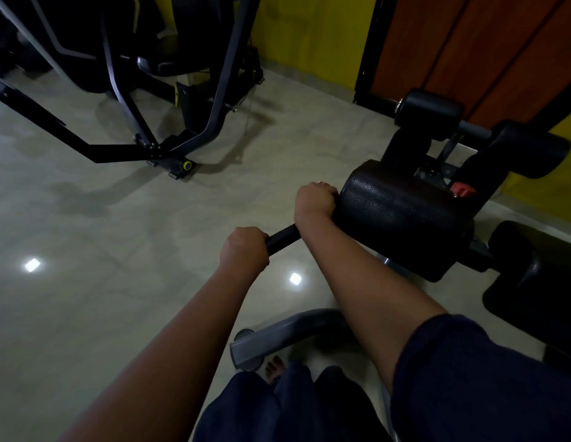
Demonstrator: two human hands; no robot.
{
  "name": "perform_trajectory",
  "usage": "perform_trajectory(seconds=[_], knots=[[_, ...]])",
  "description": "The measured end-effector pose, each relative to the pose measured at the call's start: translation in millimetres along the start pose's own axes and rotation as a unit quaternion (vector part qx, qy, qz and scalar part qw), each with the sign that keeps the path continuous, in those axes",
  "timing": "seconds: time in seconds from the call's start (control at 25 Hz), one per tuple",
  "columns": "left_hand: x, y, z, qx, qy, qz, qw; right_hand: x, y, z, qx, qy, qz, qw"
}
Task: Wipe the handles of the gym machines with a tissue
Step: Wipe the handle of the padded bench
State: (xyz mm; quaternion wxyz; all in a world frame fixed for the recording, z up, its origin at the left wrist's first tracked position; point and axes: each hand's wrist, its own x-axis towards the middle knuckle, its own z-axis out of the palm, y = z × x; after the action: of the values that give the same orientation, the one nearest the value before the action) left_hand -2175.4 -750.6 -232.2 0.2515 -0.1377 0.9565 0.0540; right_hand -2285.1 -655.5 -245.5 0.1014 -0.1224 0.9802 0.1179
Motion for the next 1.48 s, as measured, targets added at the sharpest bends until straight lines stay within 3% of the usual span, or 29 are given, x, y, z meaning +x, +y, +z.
perform_trajectory(seconds=[0.16, 0.4, 0.56, 0.64, 0.8, 0.96, 1.04, 1.16, 1.36, 1.48], knots=[[-1.5, -1.3, -4.2, -0.003, 0.0, 0.006, 1.0, -21.4, -18.1, 4.4, 0.013, -0.037, -0.034, 0.999], [0.5, -0.9, -9.8, 0.002, -0.016, 0.009, 1.0, -9.7, 6.9, 6.7, -0.027, 0.027, -0.033, 0.999], [-0.7, -0.4, -11.7, 0.017, -0.01, 0.016, 1.0, -45.8, -7.4, 6.0, -0.014, 0.066, -0.162, 0.985], [-1.7, -0.7, -12.5, 0.018, -0.008, 0.022, 1.0, -38.7, 6.3, 1.5, 0.032, 0.055, -0.175, 0.983], [-4.1, -1.8, -10.5, -0.007, -0.001, 0.009, 1.0, -5.8, 19.7, -0.2, 0.039, -0.06, -0.157, 0.985], [-6.3, -1.5, -11.6, -0.035, -0.004, 0.002, 0.999, 12.7, 8.9, -4.6, 0.073, -0.2, -0.318, 0.924], [-6.0, -2.0, -11.1, -0.05, -0.005, -0.004, 0.999, 23.8, 20.5, -8.8, 0.056, -0.209, -0.327, 0.92], [-5.6, -2.5, -8.5, -0.073, -0.007, -0.013, 0.997, 33.7, 28.0, -12.0, -0.014, -0.196, -0.243, 0.95], [-2.8, -1.7, -11.3, -0.046, -0.01, -0.008, 0.999, 26.3, 28.4, -14.5, 0.153, -0.279, -0.282, 0.905], [-2.3, -2.5, -13.1, -0.026, -0.017, 0.002, 1.0, 30.8, 31.4, -20.1, 0.105, -0.24, -0.26, 0.929]])
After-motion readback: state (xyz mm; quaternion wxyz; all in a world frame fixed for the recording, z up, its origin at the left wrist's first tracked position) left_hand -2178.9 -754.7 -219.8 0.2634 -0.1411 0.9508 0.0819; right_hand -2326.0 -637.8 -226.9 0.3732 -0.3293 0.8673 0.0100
